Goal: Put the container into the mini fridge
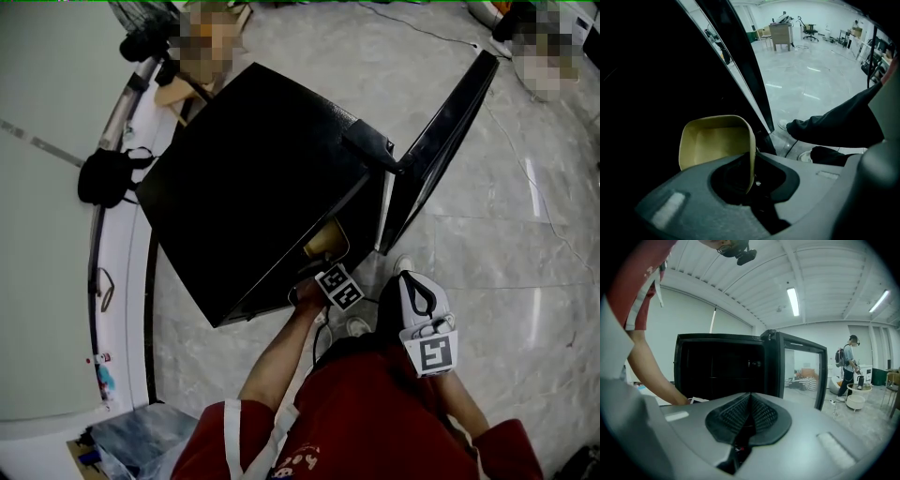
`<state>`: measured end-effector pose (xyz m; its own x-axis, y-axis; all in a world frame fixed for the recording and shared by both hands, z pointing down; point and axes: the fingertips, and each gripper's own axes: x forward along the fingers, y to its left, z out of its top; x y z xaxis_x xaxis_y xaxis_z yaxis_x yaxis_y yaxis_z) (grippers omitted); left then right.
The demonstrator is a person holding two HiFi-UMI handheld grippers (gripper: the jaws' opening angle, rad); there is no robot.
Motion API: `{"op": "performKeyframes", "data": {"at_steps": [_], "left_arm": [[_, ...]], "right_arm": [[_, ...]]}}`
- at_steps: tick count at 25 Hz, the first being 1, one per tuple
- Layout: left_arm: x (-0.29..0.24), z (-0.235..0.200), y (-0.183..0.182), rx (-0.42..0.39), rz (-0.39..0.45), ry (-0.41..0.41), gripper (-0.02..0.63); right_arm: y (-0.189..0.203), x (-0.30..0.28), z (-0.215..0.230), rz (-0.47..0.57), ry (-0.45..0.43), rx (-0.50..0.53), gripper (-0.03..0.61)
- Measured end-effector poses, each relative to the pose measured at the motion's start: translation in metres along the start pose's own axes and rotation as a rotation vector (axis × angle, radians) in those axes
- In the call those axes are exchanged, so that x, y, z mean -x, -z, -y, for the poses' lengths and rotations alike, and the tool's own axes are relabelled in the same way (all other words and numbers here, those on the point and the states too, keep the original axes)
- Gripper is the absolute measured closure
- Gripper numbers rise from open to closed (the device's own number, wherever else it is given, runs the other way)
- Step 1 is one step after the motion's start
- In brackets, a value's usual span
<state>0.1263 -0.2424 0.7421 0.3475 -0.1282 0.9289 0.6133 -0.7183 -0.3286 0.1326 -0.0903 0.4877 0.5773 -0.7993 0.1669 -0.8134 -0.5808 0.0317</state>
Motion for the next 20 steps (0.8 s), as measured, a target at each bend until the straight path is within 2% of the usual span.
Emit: {"op": "performKeyframes", "data": {"at_steps": [8,17,20], "left_arm": [[-0.028,-0.023,0.008,0.055,-0.032,-0.032,0.583],[-0.053,-0.038,0.024,0.073,-0.08,-0.032,0.575],[-0.054,-0.045,0.025,0.05,-0.087,-0.053,0.574]], "right_arm": [[0.005,-0.011,0.006,-0.013,-0.009,0.01,0.578],[0.007,-0.014,0.006,-0.016,-0.002,-0.008,0.578],[0.007,-0.015,0.004,-0.014,-0.018,0.007,0.578]]}}
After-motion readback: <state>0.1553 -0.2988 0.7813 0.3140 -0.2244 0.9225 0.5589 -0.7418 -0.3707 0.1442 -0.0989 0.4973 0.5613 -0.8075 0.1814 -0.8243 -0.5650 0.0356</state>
